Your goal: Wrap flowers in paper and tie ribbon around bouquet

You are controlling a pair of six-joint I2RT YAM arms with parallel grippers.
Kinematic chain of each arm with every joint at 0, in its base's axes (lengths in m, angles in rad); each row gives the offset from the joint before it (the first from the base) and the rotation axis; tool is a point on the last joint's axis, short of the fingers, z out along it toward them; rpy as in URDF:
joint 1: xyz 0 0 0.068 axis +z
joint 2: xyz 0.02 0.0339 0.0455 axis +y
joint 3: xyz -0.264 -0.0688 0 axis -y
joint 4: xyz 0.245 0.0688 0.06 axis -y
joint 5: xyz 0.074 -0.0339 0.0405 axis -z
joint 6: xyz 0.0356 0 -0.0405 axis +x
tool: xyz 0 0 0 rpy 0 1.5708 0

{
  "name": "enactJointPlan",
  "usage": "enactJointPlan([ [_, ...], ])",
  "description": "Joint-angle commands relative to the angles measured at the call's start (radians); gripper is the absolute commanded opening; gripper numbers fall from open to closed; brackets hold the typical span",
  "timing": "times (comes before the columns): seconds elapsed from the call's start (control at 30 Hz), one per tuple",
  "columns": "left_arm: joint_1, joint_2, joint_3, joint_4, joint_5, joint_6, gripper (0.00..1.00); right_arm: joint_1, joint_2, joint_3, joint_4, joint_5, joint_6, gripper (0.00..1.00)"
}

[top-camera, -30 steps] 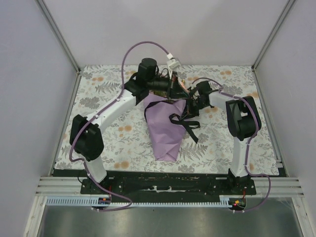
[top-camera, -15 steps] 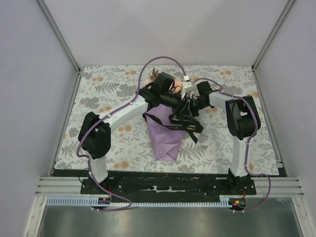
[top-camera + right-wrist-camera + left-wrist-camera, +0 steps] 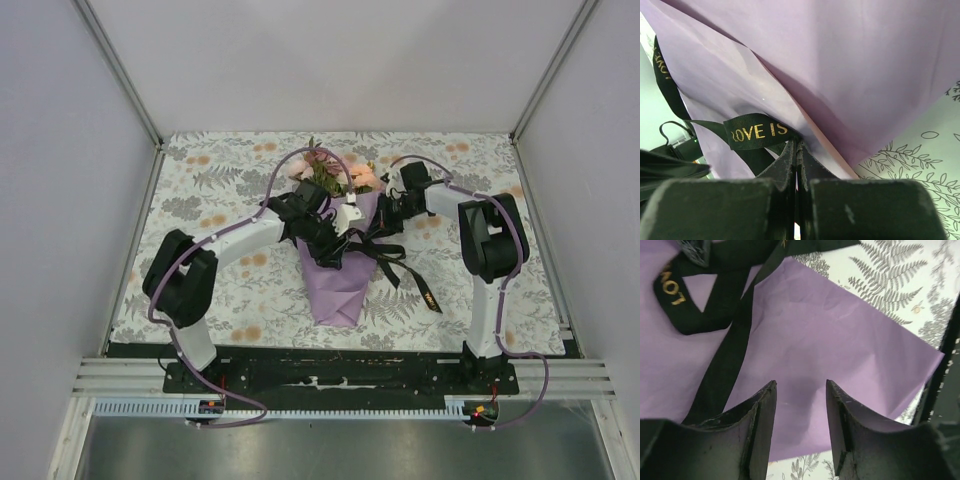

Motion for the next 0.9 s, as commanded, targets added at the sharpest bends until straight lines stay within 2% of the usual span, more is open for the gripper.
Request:
enactJointPlan([
  [0.0,-0.035,0.066,-0.012,0.055,-0.030,0.148,0.47,-0.019,-0.069,0.041,0.011,-0.058,-0.014,0.00],
  [0.2,-0.068,0.137,-0.033,0.080,-0.044,0.262,0.33,-0.038,-0.213,0.037,0.074,-0.270,0.064,0.00],
  [0.37,-0.072,0.111,-0.084,0.127,-0.025,0.340,0.29,-0.025,-0.269,-0.032,0.319,-0.374,0.323,0.00],
  [0.53,-0.073,0.062,-0.144,0.184,0.018,0.412,0.29,0.030,-0.198,-0.089,0.613,-0.413,0.605,0.00],
  [0.63,-0.076,0.054,-0.158,0.196,0.039,0.451,0.28,0.071,-0.132,-0.117,0.847,-0.426,0.780,0.00],
  [0.67,-0.078,0.049,-0.161,0.201,0.042,0.462,0.28,0.086,-0.111,-0.115,0.902,-0.436,0.806,0.00],
  [0.73,-0.079,0.043,-0.168,0.215,0.056,0.462,0.28,0.122,-0.063,-0.094,0.895,-0.446,0.791,0.00],
  [0.77,-0.079,0.043,-0.167,0.216,0.064,0.459,0.28,0.134,-0.046,-0.086,0.880,-0.448,0.773,0.03],
  [0.87,-0.079,0.026,-0.171,0.227,0.084,0.437,0.33,0.143,0.007,-0.075,0.817,-0.450,0.707,0.54],
])
